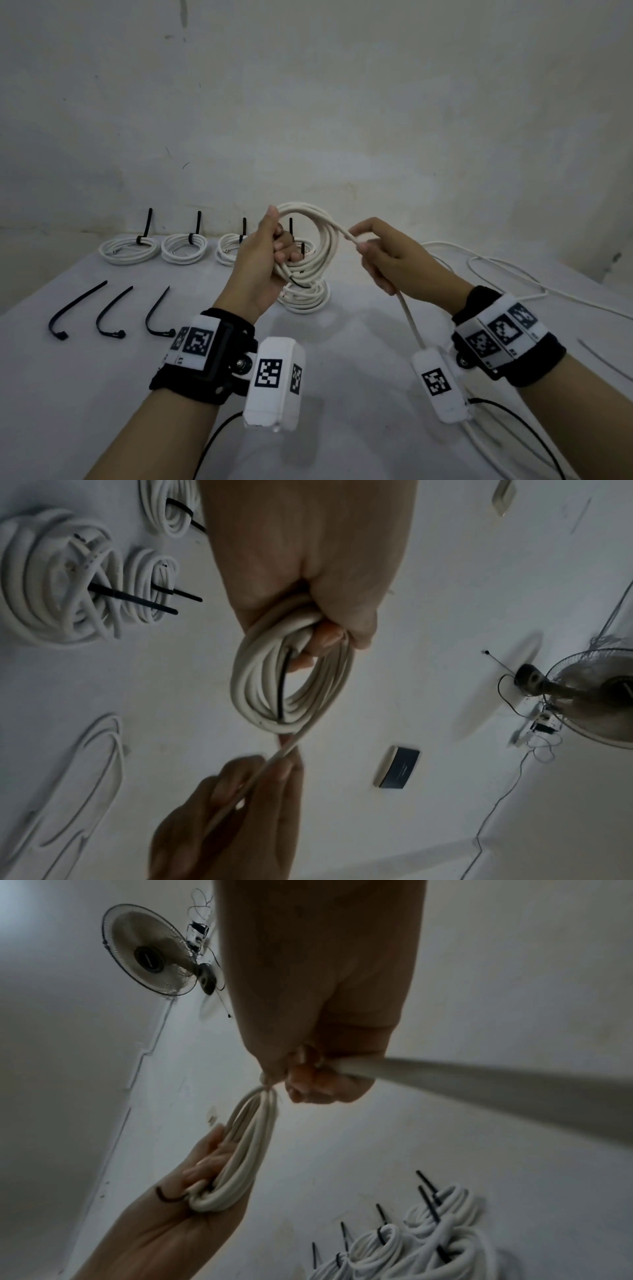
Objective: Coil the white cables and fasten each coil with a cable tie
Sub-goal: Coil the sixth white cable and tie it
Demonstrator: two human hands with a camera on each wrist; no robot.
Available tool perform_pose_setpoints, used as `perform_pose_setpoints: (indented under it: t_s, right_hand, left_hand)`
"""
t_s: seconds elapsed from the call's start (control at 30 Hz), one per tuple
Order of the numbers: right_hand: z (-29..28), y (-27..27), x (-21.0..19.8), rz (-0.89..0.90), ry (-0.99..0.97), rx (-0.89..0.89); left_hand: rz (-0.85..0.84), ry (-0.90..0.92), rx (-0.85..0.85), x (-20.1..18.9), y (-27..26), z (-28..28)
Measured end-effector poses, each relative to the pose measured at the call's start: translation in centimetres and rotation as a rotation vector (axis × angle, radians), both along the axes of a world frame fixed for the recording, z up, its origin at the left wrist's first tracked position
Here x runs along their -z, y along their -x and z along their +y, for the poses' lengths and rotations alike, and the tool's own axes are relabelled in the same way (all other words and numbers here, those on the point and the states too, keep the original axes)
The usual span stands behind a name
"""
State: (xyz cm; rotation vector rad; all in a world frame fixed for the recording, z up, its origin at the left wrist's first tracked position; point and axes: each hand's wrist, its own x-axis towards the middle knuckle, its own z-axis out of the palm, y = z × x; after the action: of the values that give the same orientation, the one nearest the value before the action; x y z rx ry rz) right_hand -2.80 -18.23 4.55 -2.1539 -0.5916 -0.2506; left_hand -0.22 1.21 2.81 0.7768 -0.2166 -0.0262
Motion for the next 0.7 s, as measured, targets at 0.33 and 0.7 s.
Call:
perform_pose_setpoints:
  t_s: [0.33, 0.7]
  right_hand:
    - [-4.3, 1.8, 1.8, -0.045, 0.544, 0.085]
    - [3.1, 4.0, -0.4, -0.736, 0.754, -0.239]
  left_hand:
    - [0.077, 0.258, -0.144, 0.2, -1.4, 2.2]
    - [-0.050, -0.186, -0.267, 0.7, 0.4, -1.7]
